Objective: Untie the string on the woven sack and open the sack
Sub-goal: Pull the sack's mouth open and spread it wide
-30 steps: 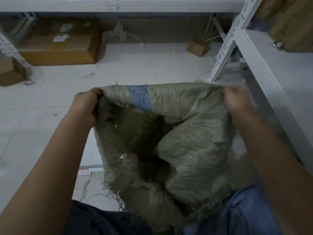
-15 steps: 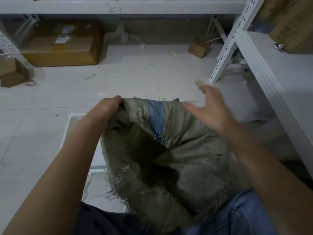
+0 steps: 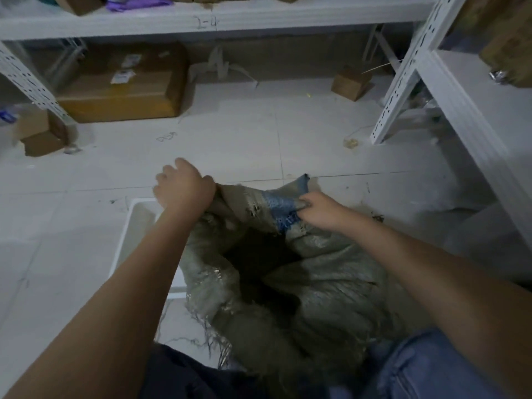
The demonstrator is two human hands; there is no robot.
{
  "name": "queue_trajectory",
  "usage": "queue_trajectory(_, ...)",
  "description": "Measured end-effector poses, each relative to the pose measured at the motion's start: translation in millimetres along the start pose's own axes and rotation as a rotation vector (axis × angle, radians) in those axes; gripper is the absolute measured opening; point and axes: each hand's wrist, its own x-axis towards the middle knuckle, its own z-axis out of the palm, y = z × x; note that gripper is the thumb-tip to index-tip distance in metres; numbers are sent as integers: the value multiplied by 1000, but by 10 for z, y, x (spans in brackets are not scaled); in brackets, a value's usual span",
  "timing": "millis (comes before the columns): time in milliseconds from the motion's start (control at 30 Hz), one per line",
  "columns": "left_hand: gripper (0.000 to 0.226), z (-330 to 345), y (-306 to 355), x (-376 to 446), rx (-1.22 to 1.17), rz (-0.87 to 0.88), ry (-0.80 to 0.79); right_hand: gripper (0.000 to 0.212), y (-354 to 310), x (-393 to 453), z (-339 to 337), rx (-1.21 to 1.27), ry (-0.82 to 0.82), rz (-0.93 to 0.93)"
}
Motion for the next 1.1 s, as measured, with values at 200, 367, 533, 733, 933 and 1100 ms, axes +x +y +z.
queue_trajectory(200, 49, 379, 456, -625, 233, 978, 137, 20, 84, 108, -154, 390, 32, 242)
queue_trajectory(367, 93, 681, 428, -478, 695, 1106, 224, 20, 194, 230, -413, 593, -30, 301)
queue_trajectory(533, 55, 826, 455, -136, 702, 1007, 237, 12, 337, 415, -501, 500, -162, 360)
queue_trajectory(733, 28, 1017, 258, 205, 316, 692, -61, 15, 524, 661, -501, 114, 131, 260)
queue_trajectory(933, 25, 1181, 235, 392, -400, -25, -339, 87, 357, 210, 81, -601, 562, -103)
queue_trajectory(1100, 35, 1265, 209, 431, -523, -233, -523, 114, 691, 261, 601, -629, 283, 205)
